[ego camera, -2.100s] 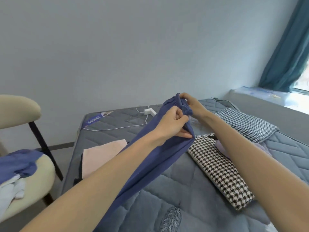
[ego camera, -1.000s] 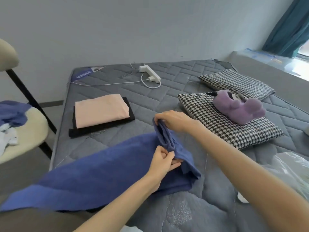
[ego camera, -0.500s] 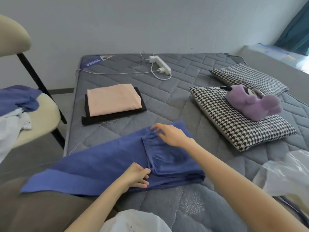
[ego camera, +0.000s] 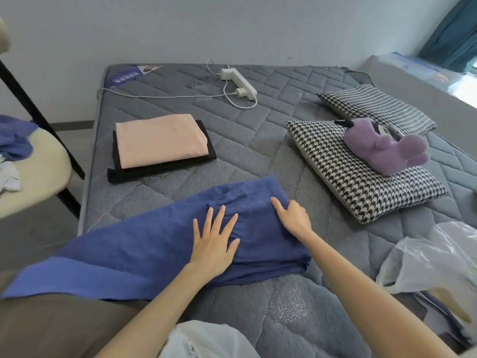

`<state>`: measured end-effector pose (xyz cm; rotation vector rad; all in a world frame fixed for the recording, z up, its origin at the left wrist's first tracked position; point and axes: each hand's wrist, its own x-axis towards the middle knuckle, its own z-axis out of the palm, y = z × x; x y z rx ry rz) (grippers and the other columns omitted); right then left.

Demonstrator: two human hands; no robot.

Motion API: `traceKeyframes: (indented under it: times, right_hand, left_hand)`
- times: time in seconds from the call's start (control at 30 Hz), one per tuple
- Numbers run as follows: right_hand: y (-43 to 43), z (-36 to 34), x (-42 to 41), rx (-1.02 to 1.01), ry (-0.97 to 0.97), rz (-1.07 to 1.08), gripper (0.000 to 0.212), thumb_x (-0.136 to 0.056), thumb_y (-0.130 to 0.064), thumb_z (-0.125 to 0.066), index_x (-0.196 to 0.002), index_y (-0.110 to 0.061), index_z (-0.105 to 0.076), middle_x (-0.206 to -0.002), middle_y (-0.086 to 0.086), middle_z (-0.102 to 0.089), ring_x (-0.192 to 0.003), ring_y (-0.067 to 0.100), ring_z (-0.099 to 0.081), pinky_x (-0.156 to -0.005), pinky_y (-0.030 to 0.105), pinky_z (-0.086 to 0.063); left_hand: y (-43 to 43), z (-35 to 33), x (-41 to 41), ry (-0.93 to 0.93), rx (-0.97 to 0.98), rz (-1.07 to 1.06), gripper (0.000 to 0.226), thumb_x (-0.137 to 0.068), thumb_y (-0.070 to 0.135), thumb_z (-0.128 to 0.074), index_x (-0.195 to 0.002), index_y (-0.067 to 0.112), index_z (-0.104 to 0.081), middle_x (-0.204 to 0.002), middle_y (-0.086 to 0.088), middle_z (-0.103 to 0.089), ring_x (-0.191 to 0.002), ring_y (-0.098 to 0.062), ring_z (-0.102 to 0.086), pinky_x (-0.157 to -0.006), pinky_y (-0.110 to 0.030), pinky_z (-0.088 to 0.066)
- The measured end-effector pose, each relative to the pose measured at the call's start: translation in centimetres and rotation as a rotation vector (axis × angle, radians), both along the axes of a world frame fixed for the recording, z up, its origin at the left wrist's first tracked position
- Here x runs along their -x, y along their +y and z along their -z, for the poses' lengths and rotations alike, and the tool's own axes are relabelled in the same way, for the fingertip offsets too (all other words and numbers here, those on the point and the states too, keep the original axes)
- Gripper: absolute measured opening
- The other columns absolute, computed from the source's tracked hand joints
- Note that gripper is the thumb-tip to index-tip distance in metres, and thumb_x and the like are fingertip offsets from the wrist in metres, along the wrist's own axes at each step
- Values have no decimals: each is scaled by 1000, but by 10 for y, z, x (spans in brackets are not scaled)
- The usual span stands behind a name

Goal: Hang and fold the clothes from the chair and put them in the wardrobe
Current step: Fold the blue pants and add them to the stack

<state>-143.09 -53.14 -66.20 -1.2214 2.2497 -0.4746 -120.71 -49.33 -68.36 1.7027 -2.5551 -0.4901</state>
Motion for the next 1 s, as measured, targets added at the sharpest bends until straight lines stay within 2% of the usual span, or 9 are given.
traceKeyframes:
  times: [0.07, 0.13, 0.23, 0.33, 0.4, 0.67, 0.77, 0.83, 1.0]
  right_hand:
    - [-3, 3, 4, 15, -75, -1, 66, -88, -66, -47, -110, -4, -56, -110, 8, -61, -104, 31, -58, -77, 35, -42]
    - [-4, 8, 7, 63, -176, -11, 56, -87, -61, -55, -97, -6, -59, -99, 4, -63, -94, 26, -60, -76, 35, -45]
    - [-4, 10, 9, 153, -185, -70, 40, -93, -41, -57, -71, -10, -46, -71, -1, -55, -69, 16, -51, -63, 33, -38]
    - [-9, 5, 15, 236, -140, -92, 40, -97, -35, -51, -66, -13, -40, -60, -1, -47, -62, 16, -43, -59, 35, -31]
    - [-15, -2, 22, 275, -125, -78, 39, -98, -34, -49, -66, -13, -41, -59, -2, -47, -61, 15, -42, -59, 35, -31]
    - [-34, -34, 83, 326, -24, -87, 38, -100, -35, -46, -67, -18, -52, -62, -3, -54, -63, 15, -49, -63, 36, -36]
    - [-37, -48, 109, 317, -27, -110, 30, -102, -32, -42, -97, -14, -66, -87, 3, -67, -81, 19, -59, -75, 36, -43]
    - [-38, -55, 117, 270, -25, -162, 32, -103, -30, -40, -114, -13, -65, -103, 3, -66, -95, 19, -58, -82, 31, -42]
    - [-41, -66, 102, 100, -117, -257, 40, -104, -35, -35, -115, -8, -62, -117, 7, -64, -108, 23, -58, -100, 36, -42]
  left_hand:
    - [-3, 9, 0, -45, -22, 6, 74, -84, 66, 2, -149, 35, 14, -155, 1, 29, -139, -23, 33, -111, -55, 16]
    - [-3, 15, -1, -34, -42, 2, 83, -72, 68, 11, -148, 37, 17, -153, 3, 33, -135, -20, 37, -111, -53, 16]
    - [-2, 17, 0, -2, -50, -4, 77, -78, 71, 2, -147, 40, 18, -150, 5, 37, -134, -18, 38, -113, -51, 14]
    - [-4, 17, 4, 17, -61, 8, 70, -92, 67, -17, -147, 40, 17, -151, 6, 35, -139, -20, 34, -113, -51, 14]
    - [-6, 14, 11, 25, -49, 23, 73, -87, 71, -11, -147, 40, 18, -152, 6, 33, -139, -19, 33, -111, -52, 17]
    - [-30, 0, 63, 97, -164, 92, 70, -95, 62, -26, -148, 42, 17, -154, 9, 31, -143, -20, 28, -113, -54, 16]
    - [-38, -5, 85, 164, -260, 181, 73, -92, 67, -27, -147, 45, 16, -154, 11, 31, -143, -18, 26, -115, -53, 15]
    - [-36, -6, 90, 199, -290, 220, 73, -92, 68, -27, -147, 45, 15, -154, 11, 31, -143, -17, 25, -116, -51, 14]
    - [-30, 3, 64, 174, -218, 230, 66, -96, 61, -21, -149, 40, 12, -156, 10, 24, -143, -17, 25, -117, -40, 16]
